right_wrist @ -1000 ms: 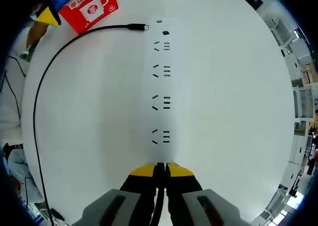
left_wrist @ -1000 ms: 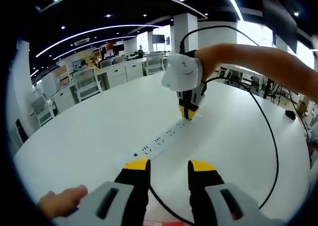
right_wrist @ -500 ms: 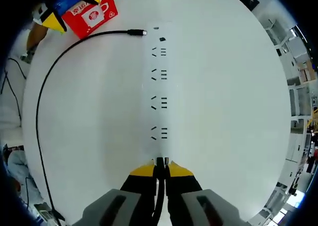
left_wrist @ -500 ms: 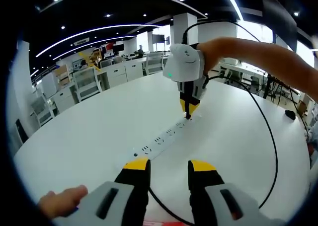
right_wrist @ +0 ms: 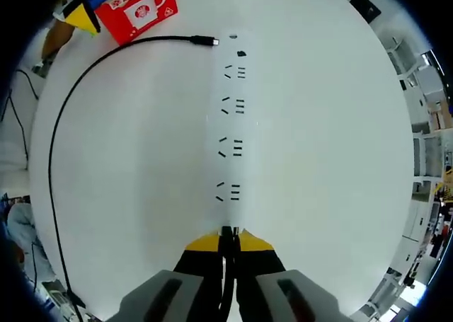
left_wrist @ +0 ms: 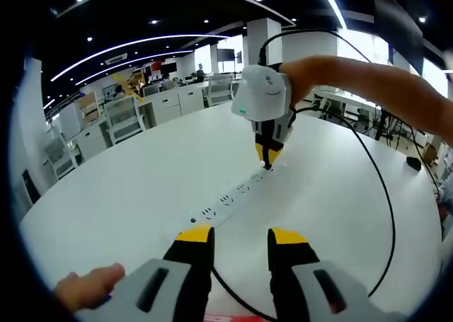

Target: Find the data cable on the table. Grasp the USB connector end of the cable and insert it into the USB port on the table

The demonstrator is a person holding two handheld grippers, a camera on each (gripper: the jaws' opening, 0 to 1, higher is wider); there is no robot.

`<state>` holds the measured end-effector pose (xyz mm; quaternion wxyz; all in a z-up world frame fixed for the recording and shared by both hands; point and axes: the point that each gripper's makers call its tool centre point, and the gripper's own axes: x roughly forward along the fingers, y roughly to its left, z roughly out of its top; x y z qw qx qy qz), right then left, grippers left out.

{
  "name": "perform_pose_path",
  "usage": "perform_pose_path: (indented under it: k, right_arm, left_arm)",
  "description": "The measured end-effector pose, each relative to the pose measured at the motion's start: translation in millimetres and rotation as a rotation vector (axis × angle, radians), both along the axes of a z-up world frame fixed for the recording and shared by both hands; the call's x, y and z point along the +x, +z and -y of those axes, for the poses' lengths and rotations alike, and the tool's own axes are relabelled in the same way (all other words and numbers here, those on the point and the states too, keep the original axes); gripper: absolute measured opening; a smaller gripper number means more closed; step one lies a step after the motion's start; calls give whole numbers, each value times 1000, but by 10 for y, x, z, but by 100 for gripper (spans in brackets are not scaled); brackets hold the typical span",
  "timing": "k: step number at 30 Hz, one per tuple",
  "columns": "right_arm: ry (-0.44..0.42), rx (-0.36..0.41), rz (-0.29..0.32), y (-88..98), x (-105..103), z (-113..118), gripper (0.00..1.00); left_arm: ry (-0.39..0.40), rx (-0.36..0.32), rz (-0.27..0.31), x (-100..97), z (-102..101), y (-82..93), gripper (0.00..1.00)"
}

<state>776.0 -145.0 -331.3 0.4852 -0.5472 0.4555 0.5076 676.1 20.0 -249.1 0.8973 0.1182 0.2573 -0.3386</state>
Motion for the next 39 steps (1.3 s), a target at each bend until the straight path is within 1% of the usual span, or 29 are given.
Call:
perform_pose_path:
  k: [3,5,7,9,11,12,14,15,16,18,20,21,23,25,28,31,34,37,38,39]
  right_arm:
    - [-14,12,-4,-5,-4,35,7]
    - [-37,65,-15,-5,-4,33,7]
    - [-38,81,-14,-6,0,44,7]
    - [-25,61,-6,-25,29,25,7]
    - [0,15,0,-27,68,32,7]
    - [-2,12,-2,-43,59,18,7]
    - [-5,24,-5,-30,68,49,7]
    - [-34,71,-17,-32,61,37,7]
    - [-18,73,-13,-22,82,54,7]
    - [-30,83,-20,-23,83,41,7]
    - [-12,58,-19,-33,79,25,8]
    - [-27,49,-22,-32,89,32,8]
    - [-21,43,-24,-33,64,30,9]
    - [-20,41,-24,-28,72,28,9]
    - [-36,59,-17,-22,50,30,10]
    - [-59,75,-3,-9,52,33,15]
    - [-70,81,-6,0,20,47,25]
    - [-67,91,-13,-2,-64,46,30]
    - [-66,98,-10,-1,-79,30,34]
    - [-72,110,-1,4,-77,18,36]
  left_arm:
    - [-1,-3,2,-1,0,4,30]
    - [-1,-3,2,-1,1,3,30]
    - [-1,-4,3,0,2,4,30]
    - [-1,-1,2,1,2,0,30]
    - [-1,-1,1,1,2,-2,30]
    - [-1,-1,2,2,2,-1,30]
    - [-1,-5,4,2,3,4,30]
    - [0,-6,5,0,2,5,30]
    - [-1,-5,5,0,3,4,30]
    - [-1,0,0,-1,3,-4,30]
    - [-1,1,-1,-3,3,-6,30]
    - [-1,-1,1,-4,4,-2,30]
    - [-1,-2,2,-4,6,1,30]
    - [-1,-1,1,-5,6,-1,30]
    - [-2,-1,2,-6,8,2,30]
    - [-2,-1,1,-9,9,3,30]
    - [-1,-2,1,-9,9,5,30]
    - [-2,-3,1,-9,9,7,30]
    - [-2,-4,2,-8,9,8,30]
    - [-1,-3,1,-8,8,7,30]
